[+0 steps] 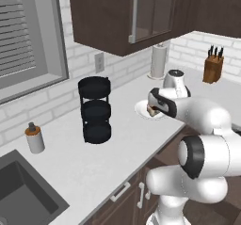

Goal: Pick up the knife from the drawer and place it on the cutting board. Then place the meat from the plate to the cutting board.

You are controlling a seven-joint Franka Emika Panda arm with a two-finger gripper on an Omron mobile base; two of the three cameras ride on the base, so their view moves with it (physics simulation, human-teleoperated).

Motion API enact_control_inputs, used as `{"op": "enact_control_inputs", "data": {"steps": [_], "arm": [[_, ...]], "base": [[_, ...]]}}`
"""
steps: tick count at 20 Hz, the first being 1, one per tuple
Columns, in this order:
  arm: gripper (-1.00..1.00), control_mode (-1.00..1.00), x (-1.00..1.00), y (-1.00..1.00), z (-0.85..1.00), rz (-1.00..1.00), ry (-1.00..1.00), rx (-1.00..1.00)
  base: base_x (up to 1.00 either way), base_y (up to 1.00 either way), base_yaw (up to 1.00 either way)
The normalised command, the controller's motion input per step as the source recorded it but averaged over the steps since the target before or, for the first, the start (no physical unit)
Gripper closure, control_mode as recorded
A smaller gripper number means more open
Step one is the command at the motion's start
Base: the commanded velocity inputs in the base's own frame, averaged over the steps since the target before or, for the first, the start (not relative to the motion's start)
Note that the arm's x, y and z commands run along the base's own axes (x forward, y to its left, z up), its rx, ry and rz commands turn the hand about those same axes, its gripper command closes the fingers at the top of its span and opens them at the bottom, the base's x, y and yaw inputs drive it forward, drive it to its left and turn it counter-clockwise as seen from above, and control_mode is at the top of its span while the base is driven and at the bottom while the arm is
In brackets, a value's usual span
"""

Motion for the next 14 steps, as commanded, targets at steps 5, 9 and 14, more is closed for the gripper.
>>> {"op": "enact_control_inputs", "data": {"steps": [5,9,14], "arm": [[-1.00,-1.00,0.47,0.00,-0.18,0.00,0.00,0.00],[-1.00,-1.00,0.44,0.00,-0.17,0.00,0.00,0.00],[-1.00,-1.00,0.33,0.00,-0.26,0.00,0.02,0.00]], "base": [[0.00,0.00,0.00],[0.00,0.00,0.00],[0.00,0.00,0.00]]}}
